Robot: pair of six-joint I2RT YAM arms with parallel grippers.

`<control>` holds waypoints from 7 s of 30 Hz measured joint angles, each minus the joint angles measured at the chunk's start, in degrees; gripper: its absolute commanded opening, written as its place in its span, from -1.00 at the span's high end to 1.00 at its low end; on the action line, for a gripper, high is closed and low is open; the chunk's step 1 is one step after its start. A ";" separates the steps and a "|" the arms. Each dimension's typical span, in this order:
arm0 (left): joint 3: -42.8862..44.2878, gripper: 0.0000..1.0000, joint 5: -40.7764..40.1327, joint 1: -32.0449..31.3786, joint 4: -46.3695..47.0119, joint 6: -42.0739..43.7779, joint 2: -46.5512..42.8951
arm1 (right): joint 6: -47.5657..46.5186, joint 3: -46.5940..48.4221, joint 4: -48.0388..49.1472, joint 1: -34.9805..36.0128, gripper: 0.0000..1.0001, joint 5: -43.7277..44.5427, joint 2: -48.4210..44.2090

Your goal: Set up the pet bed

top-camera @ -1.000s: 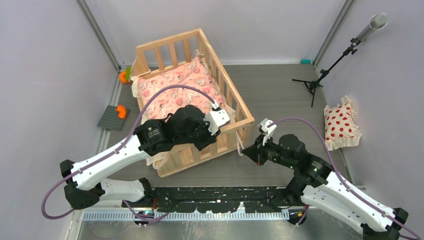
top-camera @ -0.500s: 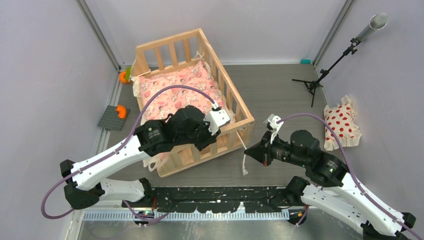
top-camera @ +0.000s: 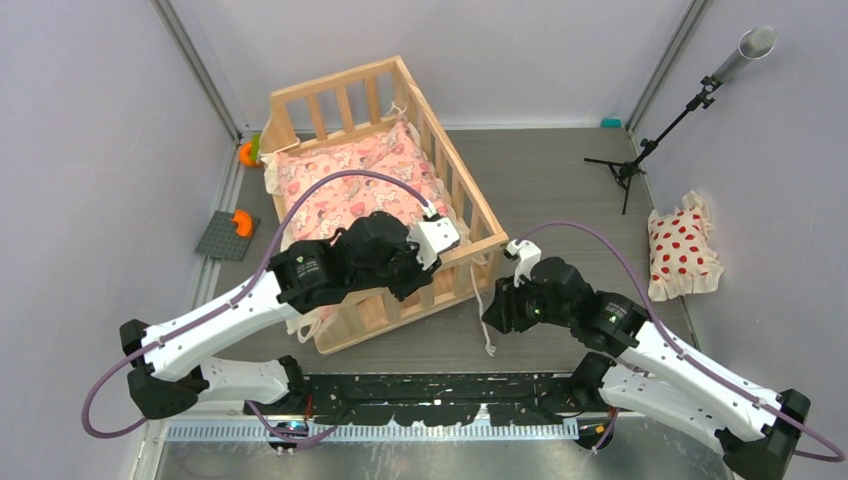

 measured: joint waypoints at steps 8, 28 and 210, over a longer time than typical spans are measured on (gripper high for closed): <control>-2.21 1.00 -3.10 0.28 3.41 -0.07 -1.09 | 0.33 1.36 -0.87 0.04 -0.13 8.02 -0.39; -7.61 1.00 0.17 2.19 3.13 3.21 -9.86 | -34.86 -0.59 23.65 -0.15 -0.25 4.66 -0.92; -37.99 -0.99 11.45 26.47 23.58 -21.18 -35.63 | 13.53 30.71 -15.98 -20.76 0.33 26.67 13.51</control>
